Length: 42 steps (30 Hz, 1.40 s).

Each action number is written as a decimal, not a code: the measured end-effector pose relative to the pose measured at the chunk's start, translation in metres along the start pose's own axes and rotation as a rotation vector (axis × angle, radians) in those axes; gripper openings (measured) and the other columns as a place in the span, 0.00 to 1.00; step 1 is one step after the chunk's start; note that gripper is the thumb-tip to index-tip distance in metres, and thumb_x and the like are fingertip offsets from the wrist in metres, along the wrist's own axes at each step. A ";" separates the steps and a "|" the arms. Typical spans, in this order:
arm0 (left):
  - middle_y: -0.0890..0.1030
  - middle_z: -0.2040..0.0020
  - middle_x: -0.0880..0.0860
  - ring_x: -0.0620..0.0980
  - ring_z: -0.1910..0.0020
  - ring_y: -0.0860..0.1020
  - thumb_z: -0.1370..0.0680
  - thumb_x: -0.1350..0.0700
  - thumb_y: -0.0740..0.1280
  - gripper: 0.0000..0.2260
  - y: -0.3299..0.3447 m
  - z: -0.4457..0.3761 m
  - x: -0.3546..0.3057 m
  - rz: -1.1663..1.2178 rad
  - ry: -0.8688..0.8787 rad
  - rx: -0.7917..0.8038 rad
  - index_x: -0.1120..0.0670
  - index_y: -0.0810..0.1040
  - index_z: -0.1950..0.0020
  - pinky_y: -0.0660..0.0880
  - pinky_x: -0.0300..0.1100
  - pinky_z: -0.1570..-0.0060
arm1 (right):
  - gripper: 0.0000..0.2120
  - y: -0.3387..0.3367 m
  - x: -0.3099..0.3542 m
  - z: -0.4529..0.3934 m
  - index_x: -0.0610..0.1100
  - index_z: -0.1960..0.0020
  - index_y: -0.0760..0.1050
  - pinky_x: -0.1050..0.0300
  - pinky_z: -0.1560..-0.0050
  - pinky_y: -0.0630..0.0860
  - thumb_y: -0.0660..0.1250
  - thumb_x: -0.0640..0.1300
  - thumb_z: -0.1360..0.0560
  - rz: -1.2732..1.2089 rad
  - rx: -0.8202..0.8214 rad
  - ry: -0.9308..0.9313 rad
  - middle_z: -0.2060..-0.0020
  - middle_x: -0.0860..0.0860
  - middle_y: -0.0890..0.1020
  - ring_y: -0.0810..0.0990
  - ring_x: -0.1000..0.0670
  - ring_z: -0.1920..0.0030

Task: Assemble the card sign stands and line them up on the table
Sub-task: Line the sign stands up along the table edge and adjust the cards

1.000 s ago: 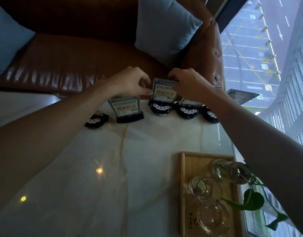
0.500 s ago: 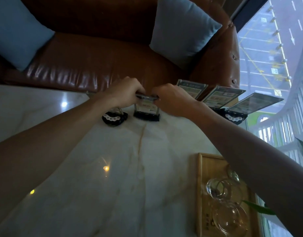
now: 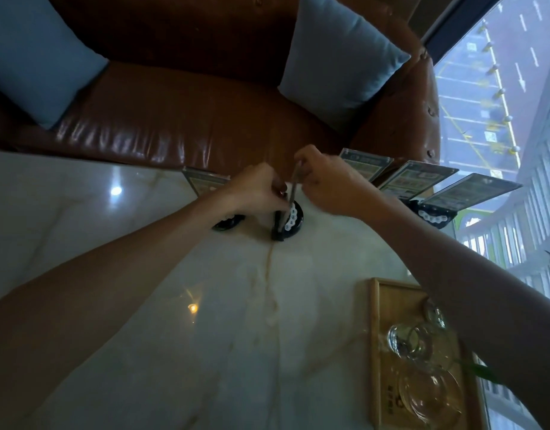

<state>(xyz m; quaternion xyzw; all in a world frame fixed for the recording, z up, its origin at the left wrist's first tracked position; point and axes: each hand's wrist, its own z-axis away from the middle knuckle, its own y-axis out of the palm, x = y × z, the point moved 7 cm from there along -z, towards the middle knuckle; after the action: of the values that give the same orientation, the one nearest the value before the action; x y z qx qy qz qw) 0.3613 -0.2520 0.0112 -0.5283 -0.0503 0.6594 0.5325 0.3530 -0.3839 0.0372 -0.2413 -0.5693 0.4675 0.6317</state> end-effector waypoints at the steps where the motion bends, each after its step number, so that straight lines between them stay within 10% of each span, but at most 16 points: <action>1: 0.86 0.59 0.54 0.54 0.56 0.85 0.29 0.52 0.76 0.07 0.006 0.002 -0.001 0.041 -0.020 0.023 0.55 0.86 0.57 0.79 0.51 0.57 | 0.23 -0.002 0.001 -0.002 0.48 0.30 0.67 0.52 0.47 0.79 0.64 0.37 0.23 0.119 -0.029 -0.055 0.39 0.48 0.78 0.79 0.48 0.43; 10: 0.79 0.69 0.47 0.45 0.68 0.79 0.24 0.54 0.73 0.10 -0.014 0.001 -0.015 -0.138 0.042 -0.216 0.51 0.81 0.65 0.66 0.36 0.72 | 0.04 -0.021 0.019 -0.024 0.46 0.51 0.82 0.46 0.46 0.77 0.70 0.43 0.24 0.466 -0.015 -0.302 0.51 0.47 0.83 0.80 0.45 0.46; 18: 0.87 0.50 0.49 0.43 0.55 0.81 0.21 0.59 0.70 0.08 -0.058 -0.026 -0.012 -0.179 0.162 -0.418 0.52 0.87 0.45 0.69 0.28 0.65 | 0.08 -0.037 0.001 -0.037 0.43 0.49 0.81 0.46 0.50 0.77 0.65 0.46 0.21 0.451 -0.064 -0.205 0.54 0.44 0.85 0.82 0.39 0.51; 24: 0.87 0.49 0.50 0.46 0.51 0.83 0.21 0.58 0.71 0.08 -0.053 -0.042 -0.018 -0.157 0.202 -0.421 0.53 0.87 0.45 0.78 0.41 0.50 | 0.08 -0.043 -0.014 -0.036 0.45 0.47 0.81 0.48 0.53 0.75 0.66 0.46 0.21 0.413 -0.069 -0.116 0.53 0.43 0.85 0.82 0.38 0.50; 42: 0.85 0.48 0.51 0.50 0.49 0.82 0.22 0.51 0.71 0.09 -0.053 -0.046 -0.012 -0.165 0.134 -0.288 0.53 0.86 0.46 0.76 0.44 0.54 | 0.10 -0.037 -0.027 -0.032 0.45 0.41 0.78 0.43 0.52 0.80 0.63 0.44 0.21 0.333 -0.058 -0.004 0.48 0.41 0.84 0.82 0.38 0.50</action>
<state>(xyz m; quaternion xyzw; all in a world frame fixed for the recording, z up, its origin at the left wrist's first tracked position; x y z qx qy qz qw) 0.4290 -0.2614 0.0322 -0.6359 -0.1517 0.5627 0.5059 0.3973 -0.4171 0.0474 -0.3496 -0.5358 0.5496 0.5372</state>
